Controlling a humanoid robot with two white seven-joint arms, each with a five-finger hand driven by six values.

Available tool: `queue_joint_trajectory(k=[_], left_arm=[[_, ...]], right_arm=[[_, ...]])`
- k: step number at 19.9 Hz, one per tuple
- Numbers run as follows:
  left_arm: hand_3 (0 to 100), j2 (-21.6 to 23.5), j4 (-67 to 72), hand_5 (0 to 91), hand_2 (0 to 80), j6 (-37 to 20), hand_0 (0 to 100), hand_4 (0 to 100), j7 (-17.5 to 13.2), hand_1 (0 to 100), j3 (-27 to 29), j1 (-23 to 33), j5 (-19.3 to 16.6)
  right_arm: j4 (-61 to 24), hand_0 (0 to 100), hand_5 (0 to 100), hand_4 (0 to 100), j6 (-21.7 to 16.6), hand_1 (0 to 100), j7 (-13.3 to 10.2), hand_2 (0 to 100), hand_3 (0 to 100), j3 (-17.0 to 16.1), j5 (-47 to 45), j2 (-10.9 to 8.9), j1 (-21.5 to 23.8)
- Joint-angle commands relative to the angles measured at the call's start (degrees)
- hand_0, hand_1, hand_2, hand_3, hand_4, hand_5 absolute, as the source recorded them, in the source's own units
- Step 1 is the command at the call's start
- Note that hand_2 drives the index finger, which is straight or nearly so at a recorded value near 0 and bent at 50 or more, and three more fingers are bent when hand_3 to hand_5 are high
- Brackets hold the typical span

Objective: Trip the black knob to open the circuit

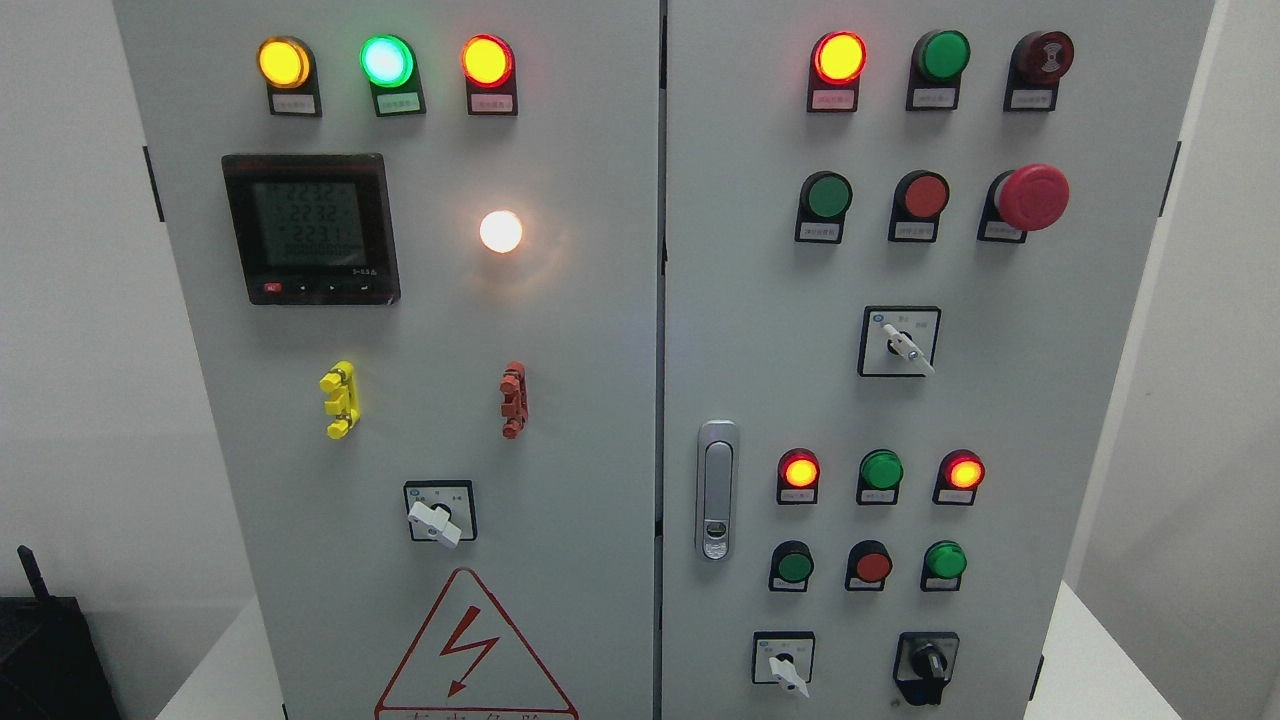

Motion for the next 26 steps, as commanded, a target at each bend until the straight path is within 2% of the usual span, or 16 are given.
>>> queue_joint_trajectory(k=[1, 10, 11, 12, 13, 16, 26], left_arm=[[0, 0.0, -1.4, 0.0, 0.0, 0.0, 12, 0, 0.0, 39, 0.0, 0.0, 0.0], [0, 0.0, -1.4, 0.0, 0.0, 0.0, 12, 0, 0.0, 39, 0.0, 0.0, 0.0], [0, 0.0, -1.4, 0.0, 0.0, 0.0, 12, 0, 0.0, 39, 0.0, 0.0, 0.0], [0, 0.0, -1.4, 0.0, 0.0, 0.0, 12, 0, 0.0, 39, 0.0, 0.0, 0.0], [0, 0.0, -1.4, 0.0, 0.0, 0.0, 12, 0, 0.0, 39, 0.0, 0.0, 0.0], [0, 0.0, -1.4, 0.0, 0.0, 0.0, 12, 0, 0.0, 39, 0.0, 0.0, 0.0], [0, 0.0, -1.4, 0.0, 0.0, 0.0, 12, 0, 0.0, 39, 0.0, 0.0, 0.0]], right_arm=[[0.0, 0, 0, 0, 0.0, 9, 0.0, 0, 0, 0.5, -1.6, 0.03, -0.1], [-1.1, 0, 0, 0, 0.0, 9, -0.6, 0, 0, 0.7, -1.6, -0.14, 0.0], [-2.0, 0, 0, 0, -0.3, 9, -1.7, 0, 0, 0.8, -1.5, -0.06, 0.0], [-3.1, 0, 0, 0, -0.5, 9, -4.1, 0, 0, 1.2, -1.7, -0.05, 0.4], [-4.5, 0, 0, 0, -0.8, 9, -6.2, 0, 0, 2.1, -1.7, -0.05, 0.7], [-12.1, 0, 0, 0, -1.6, 9, -8.2, 0, 0, 4.6, -1.8, -0.40, 4.1], [-33.6, 0, 0, 0, -1.7, 6, -8.8, 0, 0, 4.7, -2.1, -2.95, 8.5]])
